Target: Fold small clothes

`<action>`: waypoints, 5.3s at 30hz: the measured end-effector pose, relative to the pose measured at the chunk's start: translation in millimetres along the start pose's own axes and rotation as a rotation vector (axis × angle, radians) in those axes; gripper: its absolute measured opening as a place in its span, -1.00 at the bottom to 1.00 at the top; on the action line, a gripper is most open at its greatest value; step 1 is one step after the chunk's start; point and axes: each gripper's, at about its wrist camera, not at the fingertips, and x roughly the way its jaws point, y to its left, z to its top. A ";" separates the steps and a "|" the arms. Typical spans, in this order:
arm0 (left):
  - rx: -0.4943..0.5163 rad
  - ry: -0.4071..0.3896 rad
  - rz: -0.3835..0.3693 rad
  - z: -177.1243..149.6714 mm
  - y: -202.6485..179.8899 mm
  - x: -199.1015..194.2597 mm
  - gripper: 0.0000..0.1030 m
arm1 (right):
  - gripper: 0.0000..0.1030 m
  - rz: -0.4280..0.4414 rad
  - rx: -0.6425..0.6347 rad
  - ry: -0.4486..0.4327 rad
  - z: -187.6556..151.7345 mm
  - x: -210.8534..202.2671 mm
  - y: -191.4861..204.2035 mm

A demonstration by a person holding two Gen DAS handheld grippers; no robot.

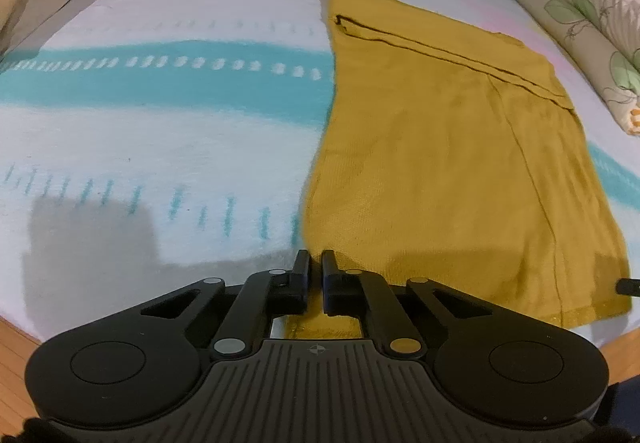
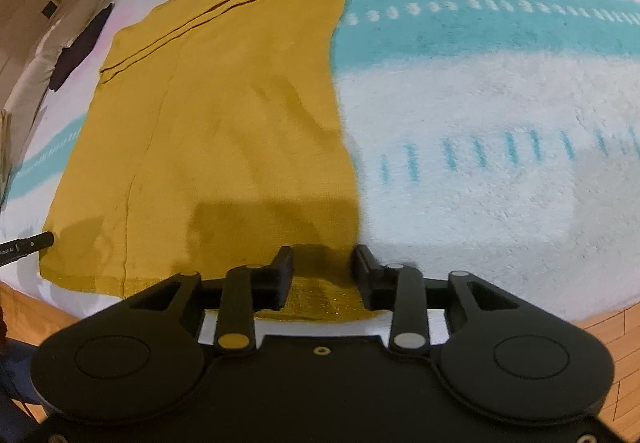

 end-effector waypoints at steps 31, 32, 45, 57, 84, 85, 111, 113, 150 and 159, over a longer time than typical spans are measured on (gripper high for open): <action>0.075 0.049 -0.037 2.6 -31.0 24.1 0.92 | 1.00 0.132 0.094 0.000 1.5 13.4 2.5; 0.092 0.054 -0.035 2.5 -33.7 25.6 0.97 | 1.00 0.136 0.110 -0.001 1.8 13.2 0.9; 0.054 0.014 0.022 4.5 -18.1 9.4 -0.52 | 0.45 0.122 0.065 0.018 0.9 5.6 -5.3; -0.081 -0.130 -0.111 36.1 -20.7 -17.9 -0.86 | -0.67 0.286 0.112 -0.151 19.4 -23.6 -7.8; -0.221 -0.272 -0.101 251.6 -30.4 68.9 -0.87 | -0.67 0.236 0.221 -0.412 239.4 21.0 -0.3; -0.226 -0.273 -0.092 255.0 -29.6 77.1 -0.91 | -0.67 0.225 0.218 -0.409 244.8 28.6 -0.4; 0.158 -0.230 -0.119 220.5 -66.9 105.7 -0.89 | 0.49 0.069 0.063 -0.525 265.7 63.1 -7.0; 0.171 -0.204 -0.168 211.0 -69.5 106.1 -0.88 | 0.63 0.064 0.033 -0.528 261.2 56.3 -3.9; 0.165 -0.171 -0.019 285.6 -68.7 191.7 -0.49 | 1.00 -0.224 -0.259 -0.407 292.8 131.9 27.6; 0.151 -0.215 -0.016 288.2 -74.8 170.7 -0.49 | 1.00 -0.213 -0.126 -0.407 306.3 127.1 8.4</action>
